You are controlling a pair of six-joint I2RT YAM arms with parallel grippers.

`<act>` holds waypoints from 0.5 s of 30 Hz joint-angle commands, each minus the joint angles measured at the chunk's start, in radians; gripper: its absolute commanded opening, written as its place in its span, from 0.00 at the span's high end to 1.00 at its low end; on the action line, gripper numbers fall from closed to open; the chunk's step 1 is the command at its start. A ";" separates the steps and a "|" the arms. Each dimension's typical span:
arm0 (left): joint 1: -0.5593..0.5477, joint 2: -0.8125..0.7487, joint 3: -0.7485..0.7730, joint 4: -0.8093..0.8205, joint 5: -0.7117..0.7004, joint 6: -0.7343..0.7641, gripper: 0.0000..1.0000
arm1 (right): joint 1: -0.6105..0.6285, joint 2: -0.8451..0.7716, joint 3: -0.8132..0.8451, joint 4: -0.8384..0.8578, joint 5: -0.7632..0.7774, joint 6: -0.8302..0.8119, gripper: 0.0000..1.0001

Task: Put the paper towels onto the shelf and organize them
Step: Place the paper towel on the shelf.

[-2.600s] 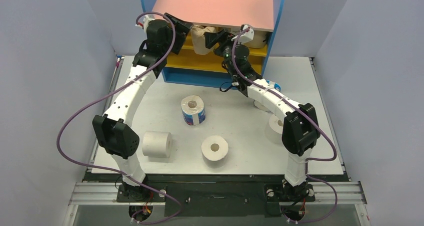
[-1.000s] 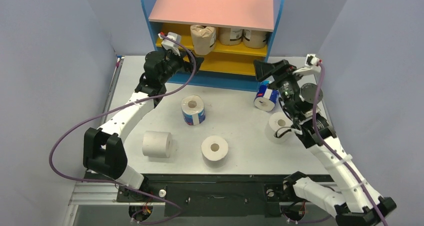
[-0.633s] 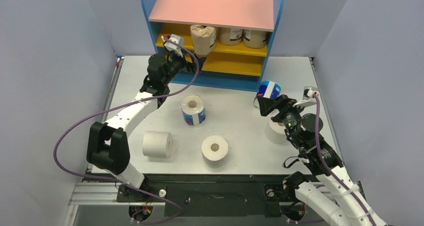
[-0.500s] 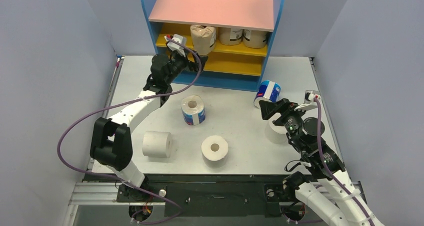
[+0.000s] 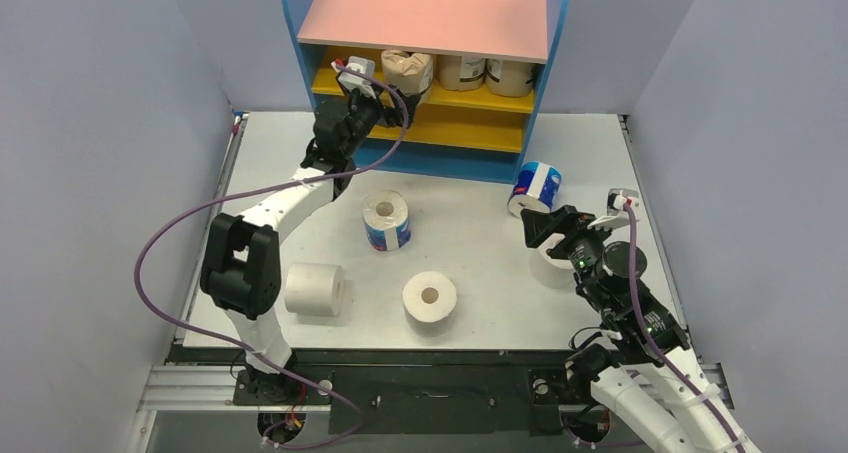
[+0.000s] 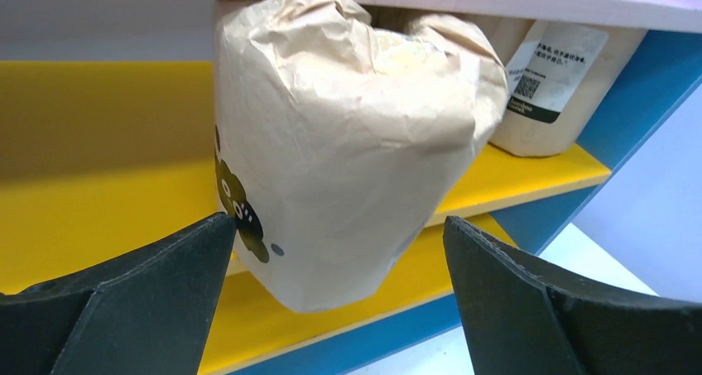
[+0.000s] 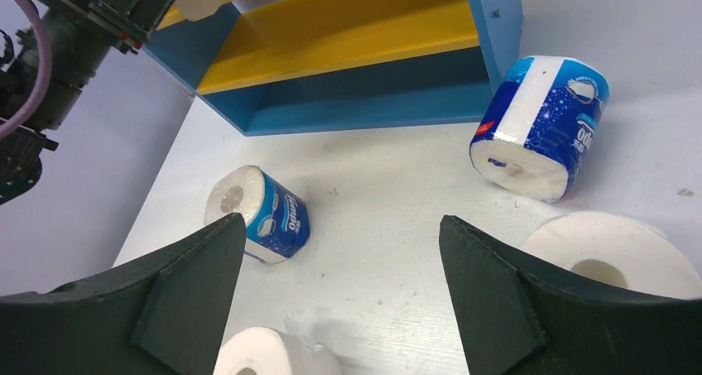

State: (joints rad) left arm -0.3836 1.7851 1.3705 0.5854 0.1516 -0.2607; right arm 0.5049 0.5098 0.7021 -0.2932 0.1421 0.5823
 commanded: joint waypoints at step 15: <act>-0.004 0.090 0.196 0.073 -0.037 -0.083 0.03 | 0.001 -0.001 -0.021 0.018 0.035 -0.046 0.18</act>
State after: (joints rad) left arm -0.3843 1.8675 1.4776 0.5980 0.1444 -0.3271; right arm 0.5049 0.5114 0.6819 -0.2935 0.1566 0.5568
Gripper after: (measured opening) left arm 0.966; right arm 0.821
